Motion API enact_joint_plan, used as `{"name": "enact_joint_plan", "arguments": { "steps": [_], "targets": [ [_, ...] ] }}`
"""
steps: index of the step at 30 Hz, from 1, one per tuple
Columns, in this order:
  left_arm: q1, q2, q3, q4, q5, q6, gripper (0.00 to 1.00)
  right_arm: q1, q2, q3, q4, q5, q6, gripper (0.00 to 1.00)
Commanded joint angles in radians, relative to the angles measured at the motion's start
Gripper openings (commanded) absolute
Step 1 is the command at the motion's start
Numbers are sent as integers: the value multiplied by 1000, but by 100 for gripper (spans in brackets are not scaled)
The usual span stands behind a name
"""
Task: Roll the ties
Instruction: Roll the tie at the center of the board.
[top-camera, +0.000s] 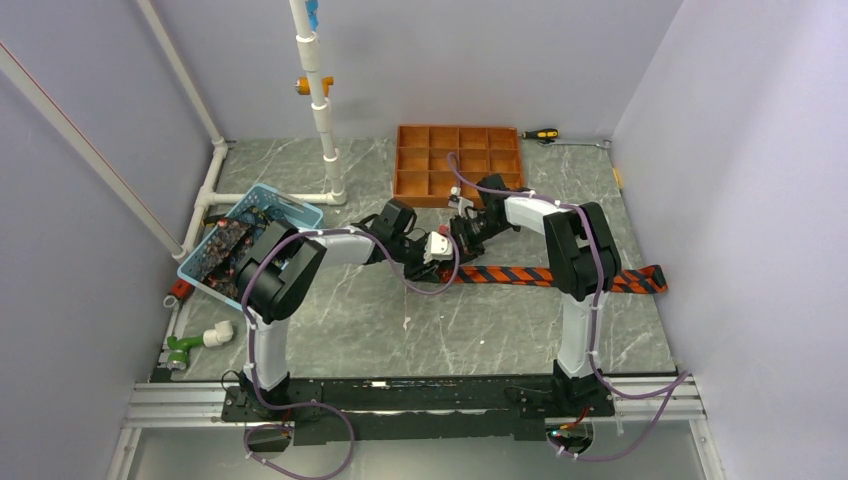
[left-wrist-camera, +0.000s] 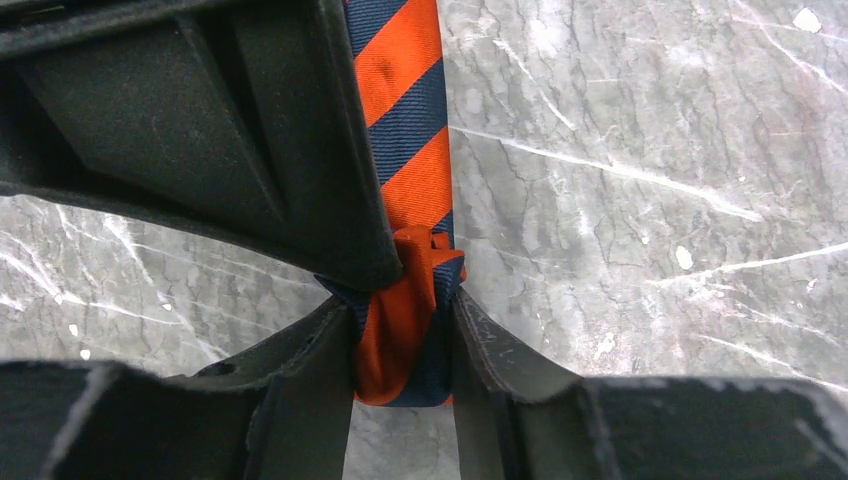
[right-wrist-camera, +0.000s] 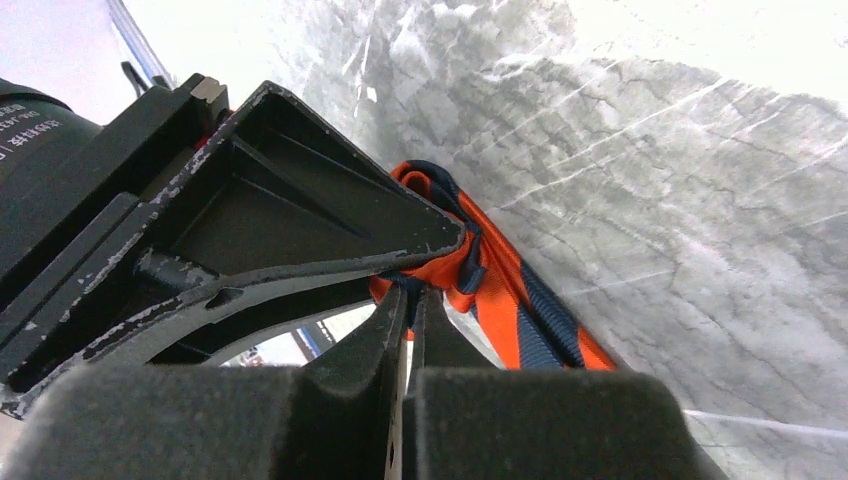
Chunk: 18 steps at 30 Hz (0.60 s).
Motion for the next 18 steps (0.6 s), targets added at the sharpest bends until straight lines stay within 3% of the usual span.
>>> {"name": "enact_joint_plan", "arguments": {
  "steps": [1, 13, 18],
  "targets": [
    [0, 60, -38, -109, -70, -10, 44, -14, -13, -27, -7, 32, -50, 0],
    [4, -95, -158, 189, -22, -171, 86, -46, -38, -76, 30, 35, -35, 0],
    [-25, -69, -118, 216, -65, -207, 91, -46, -48, -81, 40, 25, -27, 0]
  ]
}}
